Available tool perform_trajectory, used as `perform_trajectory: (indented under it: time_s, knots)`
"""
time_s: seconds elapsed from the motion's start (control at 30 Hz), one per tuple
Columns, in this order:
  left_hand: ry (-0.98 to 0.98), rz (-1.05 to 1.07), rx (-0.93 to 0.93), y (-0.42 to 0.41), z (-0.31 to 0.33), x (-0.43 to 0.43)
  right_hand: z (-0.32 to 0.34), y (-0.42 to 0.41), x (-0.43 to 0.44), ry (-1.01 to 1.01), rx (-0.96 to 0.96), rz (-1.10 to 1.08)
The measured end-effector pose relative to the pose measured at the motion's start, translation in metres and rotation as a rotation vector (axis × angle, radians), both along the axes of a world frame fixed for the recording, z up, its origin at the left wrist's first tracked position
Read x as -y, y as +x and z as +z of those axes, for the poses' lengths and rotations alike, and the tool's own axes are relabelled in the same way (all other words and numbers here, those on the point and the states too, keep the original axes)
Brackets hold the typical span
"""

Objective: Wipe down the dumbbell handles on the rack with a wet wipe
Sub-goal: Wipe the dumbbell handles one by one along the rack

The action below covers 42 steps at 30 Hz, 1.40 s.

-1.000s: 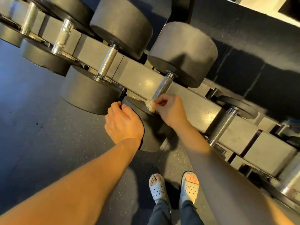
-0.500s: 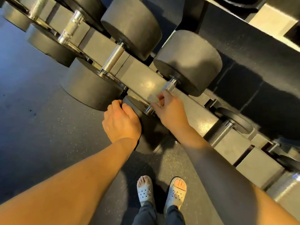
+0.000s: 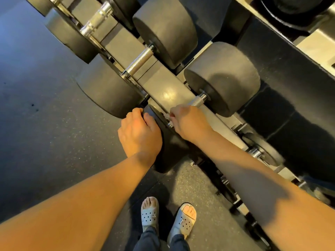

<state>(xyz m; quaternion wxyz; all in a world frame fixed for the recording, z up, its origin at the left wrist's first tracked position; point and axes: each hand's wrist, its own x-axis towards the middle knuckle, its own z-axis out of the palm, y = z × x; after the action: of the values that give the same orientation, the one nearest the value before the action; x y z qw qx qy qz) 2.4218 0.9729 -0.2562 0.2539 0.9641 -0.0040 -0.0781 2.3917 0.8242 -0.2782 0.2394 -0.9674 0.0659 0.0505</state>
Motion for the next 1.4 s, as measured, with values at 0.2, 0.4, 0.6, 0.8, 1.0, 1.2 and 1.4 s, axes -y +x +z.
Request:
perform_trajectory:
  time_s: [0.2, 0.4, 0.6, 0.8, 1.0, 1.2, 1.4]
  knots:
    - [0.027, 0.000, -0.007, 0.000, 0.001, 0.000, -0.002, -0.003, 0.013, -0.074, 0.195, -0.239]
    - [0.024, -0.001, -0.006, 0.002, 0.000, 0.000, -0.013, -0.024, 0.015, 0.117, 0.226, -0.251]
    - [0.028, -0.005, 0.032, 0.002, -0.003, 0.001, -0.026, -0.033, -0.020, 0.640, 0.280, -0.616]
    - [0.024, 0.007, 0.020, 0.002, -0.006, -0.001, -0.027, -0.026, 0.009, 0.791, 0.374, -0.852]
    - [0.024, 0.001, 0.034, 0.001, -0.005, -0.001, -0.034, -0.036, -0.021, 1.216, 0.085, -1.003]
    - [0.001, 0.011, 0.027, 0.000, -0.004, 0.000, -0.030, -0.032, 0.006, 1.580, 0.089, -1.177]
    - [-0.001, 0.014, 0.025, 0.000, -0.001, 0.002, -0.025, -0.021, 0.003, 1.628, -0.022, -1.258]
